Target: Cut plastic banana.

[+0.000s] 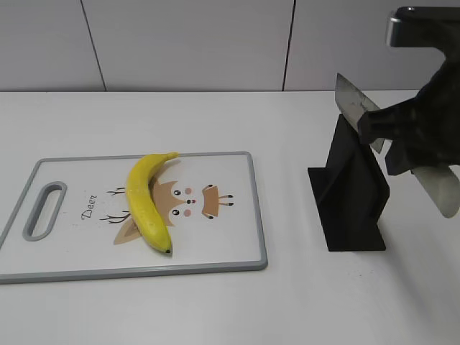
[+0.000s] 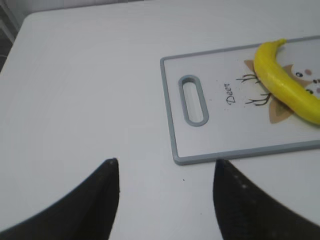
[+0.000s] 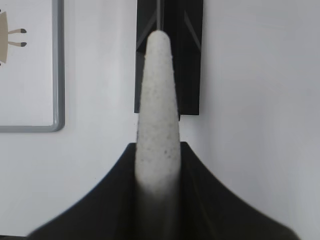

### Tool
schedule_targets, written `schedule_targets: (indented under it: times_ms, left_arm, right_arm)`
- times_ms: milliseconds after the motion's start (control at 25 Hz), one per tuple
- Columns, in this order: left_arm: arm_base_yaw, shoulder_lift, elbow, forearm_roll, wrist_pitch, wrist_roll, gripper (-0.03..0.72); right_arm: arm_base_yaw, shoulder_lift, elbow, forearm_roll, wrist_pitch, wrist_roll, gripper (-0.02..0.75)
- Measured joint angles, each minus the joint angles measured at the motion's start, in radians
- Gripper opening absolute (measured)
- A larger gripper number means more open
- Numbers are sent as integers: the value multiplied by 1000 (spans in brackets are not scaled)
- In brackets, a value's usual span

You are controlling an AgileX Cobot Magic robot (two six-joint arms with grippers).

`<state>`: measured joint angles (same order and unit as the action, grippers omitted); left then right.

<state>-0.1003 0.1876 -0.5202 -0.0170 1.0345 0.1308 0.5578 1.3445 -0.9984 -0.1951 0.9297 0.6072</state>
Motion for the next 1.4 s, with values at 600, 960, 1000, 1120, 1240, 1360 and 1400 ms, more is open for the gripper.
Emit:
schedule_targets:
  times_ms: [600,960,1000,1120,1240,1360,1400]
  left_arm:
    - [0,-164,11,-5,10,0,553]
    - [0,-164,11,-5,10,0,551]
    - [0,-164,11,-5,10,0,550]
    - [0,-165,11,-5,10,0,550]
    - [0,-165,11,-5,10,0,550]
    - [0,-165,11,-5,10,0,544]
    - [0,-165,11,-5,10,0,542]
  right_arm:
    - [0,-2,138,-40,-187,108,181]
    - [-1,-45,141,-34,-290,128,181]
    - [-1,-47,141,-51,-279,139,181]
    - [-1,-49,141,-118,-241,190,181]
    - [-1,-49,141,-137,-230,206,181]
    - [-1,-49,141,-137,-224,209,181]
    - [-1,-47,141,-137,-221,209,181]
